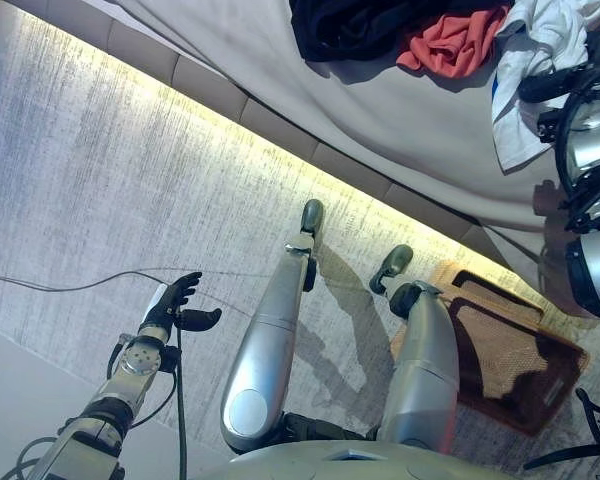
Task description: Pick up the clothes from the bed and place them into the basket
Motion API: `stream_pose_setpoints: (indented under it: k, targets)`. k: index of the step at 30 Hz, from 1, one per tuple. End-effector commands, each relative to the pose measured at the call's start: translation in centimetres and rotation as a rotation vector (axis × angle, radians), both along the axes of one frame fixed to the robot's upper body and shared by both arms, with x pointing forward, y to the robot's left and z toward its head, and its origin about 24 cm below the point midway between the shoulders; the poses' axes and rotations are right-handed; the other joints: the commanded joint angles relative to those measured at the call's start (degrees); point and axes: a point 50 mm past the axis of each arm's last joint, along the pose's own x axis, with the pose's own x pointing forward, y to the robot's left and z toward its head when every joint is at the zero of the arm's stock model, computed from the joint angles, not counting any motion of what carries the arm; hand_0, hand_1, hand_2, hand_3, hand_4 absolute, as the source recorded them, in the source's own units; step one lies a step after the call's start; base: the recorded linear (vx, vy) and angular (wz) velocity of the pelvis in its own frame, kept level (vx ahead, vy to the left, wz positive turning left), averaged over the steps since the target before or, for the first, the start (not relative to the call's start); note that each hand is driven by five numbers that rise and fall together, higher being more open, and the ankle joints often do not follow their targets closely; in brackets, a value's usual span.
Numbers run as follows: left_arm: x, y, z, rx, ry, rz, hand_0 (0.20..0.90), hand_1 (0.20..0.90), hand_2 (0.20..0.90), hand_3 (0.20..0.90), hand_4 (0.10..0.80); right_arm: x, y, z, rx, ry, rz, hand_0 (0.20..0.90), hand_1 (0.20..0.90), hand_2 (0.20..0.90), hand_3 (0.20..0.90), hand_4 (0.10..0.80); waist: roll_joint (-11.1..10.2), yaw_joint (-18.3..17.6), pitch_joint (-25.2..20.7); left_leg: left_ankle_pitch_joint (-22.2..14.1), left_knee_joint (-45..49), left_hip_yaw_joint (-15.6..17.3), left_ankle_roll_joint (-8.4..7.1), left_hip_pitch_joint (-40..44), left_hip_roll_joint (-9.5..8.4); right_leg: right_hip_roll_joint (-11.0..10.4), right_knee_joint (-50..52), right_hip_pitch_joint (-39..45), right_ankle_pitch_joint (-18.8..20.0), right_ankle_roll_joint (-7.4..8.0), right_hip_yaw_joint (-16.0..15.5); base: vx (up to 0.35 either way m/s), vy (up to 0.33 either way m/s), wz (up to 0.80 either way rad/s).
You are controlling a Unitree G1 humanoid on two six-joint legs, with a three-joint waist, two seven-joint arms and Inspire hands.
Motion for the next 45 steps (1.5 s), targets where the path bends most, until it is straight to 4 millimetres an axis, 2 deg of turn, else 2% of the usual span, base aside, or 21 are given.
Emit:
stream_pose_setpoints:
  k: [1, 4, 8, 13, 14, 16, 19, 23, 24, 25, 28, 30, 32, 33, 35, 36, 37, 40, 42, 44, 45]
  targets:
    - [-5.5, 1.9, -2.3, 0.007, 0.118, 0.070, 0.900, 0.900, 0.900, 0.900, 0.800, -3.7, -5.4, -1.7, -0.021, -0.051, -0.165, 0.300, 0.300, 0.300, 0.200, 0.100, 4.48, -1.48, -3.15, 1.66, -1.64, -0.62, 2.02, 1.94, 2.78, 2.80, -1.63, 2.15, 2.05, -0.33, -0.40, 0.083, 0.060, -0.39]
    - [-5.8, 1.8, -2.3, -0.002, 0.119, 0.052, 0.900, 0.900, 0.900, 0.900, 0.800, -4.5, -6.2, -2.5, 0.007, -0.068, -0.179, 0.300, 0.300, 0.300, 0.200, 0.100, 4.05, -1.69, -3.61, 1.98, -2.76, -0.36, 1.71, 4.44, 3.00, 3.03, -3.02, 4.56, 2.33, -0.16, -0.69, 0.067, 0.018, 0.32]
    - [-7.3, 1.6, -2.8, 0.003, 0.145, 0.022, 0.900, 0.900, 0.900, 0.900, 0.800, -5.8, -7.7, -3.3, 0.074, -0.121, -0.182, 0.300, 0.300, 0.300, 0.200, 0.100, 2.75, -2.08, -4.98, 2.99, -6.60, 0.17, 0.22, 10.45, 3.59, 4.55, -9.38, 11.99, 3.23, 0.22, -1.22, 0.109, -0.022, -0.16]
    - [-8.5, 1.8, -3.3, 0.016, 0.161, 0.036, 0.900, 0.900, 0.900, 0.900, 0.800, -6.4, -8.1, -4.0, 0.102, -0.180, -0.144, 0.300, 0.300, 0.300, 0.200, 0.100, 1.39, -2.30, -6.71, 3.63, -10.16, 0.71, -1.22, 15.19, 3.98, 6.06, -14.87, 18.29, 3.69, 0.53, -1.68, 0.031, -0.017, -0.15]
    - [-9.0, 1.6, -3.6, 0.021, 0.168, 0.045, 0.900, 0.900, 0.900, 0.900, 0.800, -6.5, -8.0, -4.2, 0.130, -0.225, -0.117, 0.300, 0.300, 0.300, 0.200, 0.100, 0.86, -2.52, -7.57, 5.87, -12.99, 1.61, -1.52, 17.21, 4.24, 6.72, -18.61, 21.23, 5.51, 0.15, -2.65, -0.023, 0.018, -0.10]
    - [-9.5, 1.4, -3.8, 0.019, 0.169, 0.060, 0.900, 0.900, 0.900, 0.900, 0.800, -6.7, -7.8, -4.5, 0.173, -0.272, -0.098, 0.300, 0.300, 0.300, 0.200, 0.100, 0.40, -2.76, -8.47, 6.24, -15.50, 2.14, -2.09, 19.88, 4.45, 7.09, -21.73, 24.43, 5.78, 0.60, -2.79, 0.002, 0.017, -0.07]
    - [-10.1, 0.6, -4.4, 0.004, 0.169, 0.060, 0.900, 0.900, 0.900, 0.900, 0.800, -7.1, -7.4, -6.9, 0.288, -0.352, -0.066, 0.300, 0.300, 0.300, 0.200, 0.100, -0.39, -3.62, -10.65, 6.87, -20.11, 3.34, -3.07, 24.45, 4.97, 7.26, -26.79, 29.52, 6.41, 1.49, -3.07, 0.033, 0.031, -0.15]
    - [-9.6, -0.9, -4.9, -0.004, 0.164, 0.033, 0.900, 0.900, 0.900, 0.900, 0.800, -7.6, -6.2, -10.5, 0.403, -0.404, -0.055, 0.300, 0.300, 0.300, 0.200, 0.100, -1.22, -4.79, -12.83, 7.21, -25.32, 4.30, -3.47, 30.16, 5.31, 7.59, -31.68, 35.10, 7.12, 2.30, -3.12, 0.014, 0.016, -0.05]
    - [-9.5, -1.4, -5.1, -0.004, 0.173, 0.028, 0.900, 0.900, 0.900, 0.900, 0.800, -7.9, -5.5, -12.4, 0.441, -0.394, -0.047, 0.300, 0.300, 0.300, 0.200, 0.100, -1.74, -5.71, -14.11, 7.11, -27.36, 4.59, -3.52, 32.62, 5.26, 7.74, -33.47, 37.09, 7.50, 2.68, -2.74, 0.040, 0.038, -0.01]
    - [-9.5, -1.6, -5.2, -0.003, 0.174, 0.021, 0.900, 0.900, 0.900, 0.900, 0.800, -8.2, -5.3, -13.1, 0.453, -0.392, -0.045, 0.300, 0.300, 0.300, 0.200, 0.100, -1.94, -5.97, -14.47, 7.07, -28.03, 4.70, -3.52, 33.67, 5.17, 7.79, -34.18, 37.95, 7.72, 2.78, -2.55, 0.036, 0.058, 0.06]
    - [-9.0, -2.8, -5.4, -0.008, 0.175, 0.001, 0.900, 0.900, 0.900, 0.900, 0.800, -9.3, -3.8, -16.6, 0.522, -0.369, -0.065, 0.300, 0.300, 0.300, 0.200, 0.100, -3.22, -7.67, -16.70, 5.38, -28.32, 4.82, -3.07, 37.80, 4.36, 7.68, -36.43, 41.44, 8.35, 2.91, -1.63, 0.018, 0.094, -0.11]
    - [-9.2, -3.5, -5.7, -0.019, 0.187, 0.018, 0.900, 0.900, 0.900, 0.900, 0.800, -10.1, -2.4, -19.2, 0.567, -0.325, -0.068, 0.300, 0.300, 0.300, 0.200, 0.100, -4.48, -7.67, -17.77, 3.19, -24.94, 1.03, -2.56, 38.79, 2.72, 7.28, -36.82, 43.53, 8.53, 2.63, 0.17, 0.090, 0.201, -0.28]
    - [-9.6, -4.6, -6.0, 0.005, 0.197, -0.044, 0.900, 0.900, 0.900, 0.900, 0.800, -10.9, -1.4, -21.8, 0.650, -0.259, -0.056, 0.300, 0.300, 0.300, 0.200, 0.100, -5.14, -6.54, -18.89, 2.25, -22.66, -6.10, -1.54, 39.93, 0.04, 7.24, -38.08, 46.21, 9.06, 2.91, 3.07, 0.152, 0.282, -0.69]
    - [-9.7, -5.2, -6.1, 0.034, 0.208, -0.116, 0.900, 0.900, 0.900, 0.900, 0.800, -11.2, -1.1, -22.8, 0.666, -0.222, -0.058, 0.300, 0.300, 0.300, 0.200, 0.100, -5.15, -6.42, -19.79, 2.42, -24.29, -8.21, -1.14, 40.70, -0.26, 7.33, -38.95, 46.76, 9.55, 3.23, 4.33, 0.176, 0.287, -0.85]
    - [-9.8, -6.4, -6.3, 0.062, 0.246, -0.276, 0.900, 0.900, 0.900, 0.900, 0.800, -11.8, -0.8, -24.4, 0.712, -0.175, -0.116, 0.300, 0.300, 0.300, 0.200, 0.100, -4.63, -6.17, -21.33, 3.45, -29.89, -10.00, -0.79, 43.90, 1.19, 7.19, -40.18, 48.17, 10.35, 4.48, 6.09, 0.167, 0.279, -1.10]
    - [-9.7, -6.5, -6.3, 0.057, 0.252, -0.293, 0.900, 0.900, 0.900, 0.900, 0.800, -12.1, -0.8, -25.0, 0.719, -0.156, -0.142, 0.300, 0.300, 0.300, 0.200, 0.100, -4.47, -6.39, -21.69, 3.33, -30.57, -9.40, -0.66, 44.91, 1.15, 6.74, -40.13, 48.48, 10.40, 4.92, 6.46, 0.101, 0.291, -1.18]
    - [-9.2, -6.2, -6.3, 0.044, 0.267, -0.283, 0.900, 0.900, 0.900, 0.900, 0.800, -12.8, -0.7, -26.0, 0.734, -0.133, -0.170, 0.300, 0.300, 0.300, 0.200, 0.100, -4.31, -7.30, -22.35, 2.39, -31.39, -7.46, -0.08, 46.50, 0.94, 5.65, -39.88, 48.51, 10.48, 5.72, 6.51, 0.060, 0.283, -0.98]
    - [-8.1, -5.2, -5.9, 0.036, 0.273, -0.252, 0.900, 0.900, 0.900, 0.900, 0.800, -15.3, -0.7, -28.7, 0.783, -0.078, -0.237, 0.300, 0.300, 0.300, 0.200, 0.100, -4.40, -9.34, -22.76, 0.93, -32.99, -4.42, 1.29, 49.39, 0.06, 2.31, -40.25, 47.66, 14.08, 8.77, 6.67, -0.019, 0.187, -0.50]
    - [-8.1, -3.8, -5.7, 0.053, 0.274, -0.181, 0.900, 0.900, 0.900, 0.900, 0.800, -17.0, -0.3, -30.8, 0.815, -0.025, -0.252, 0.300, 0.300, 0.300, 0.200, 0.100, -4.42, -9.33, -22.62, 0.40, -34.22, -1.18, 1.99, 51.35, -0.44, 0.59, -35.30, 45.31, 18.94, 10.54, 2.23, -0.156, 0.156, -0.57]
    - [-8.2, -3.2, -5.6, 0.066, 0.279, -0.158, 0.900, 0.900, 0.900, 0.900, 0.800, -17.3, 0.1, -31.3, 0.823, -0.005, -0.260, 0.300, 0.300, 0.300, 0.200, 0.100, -3.83, -8.54, -22.66, 0.77, -34.88, 0.83, 2.42, 51.86, -0.15, 0.89, -31.17, 44.56, 17.88, 10.43, -0.80, -0.202, 0.162, -0.92]
    - [-8.6, -2.6, -5.7, 0.079, 0.287, -0.136, 0.900, 0.900, 0.900, 0.900, 0.800, -17.4, 0.3, -31.9, 0.850, 0.033, -0.269, 0.300, 0.300, 0.300, 0.200, 0.100, -2.71, -7.18, -23.27, 1.81, -35.75, 3.50, 2.77, 51.53, 0.19, 1.68, -26.31, 45.17, 15.82, 9.10, -5.43, -0.239, 0.189, -1.10]
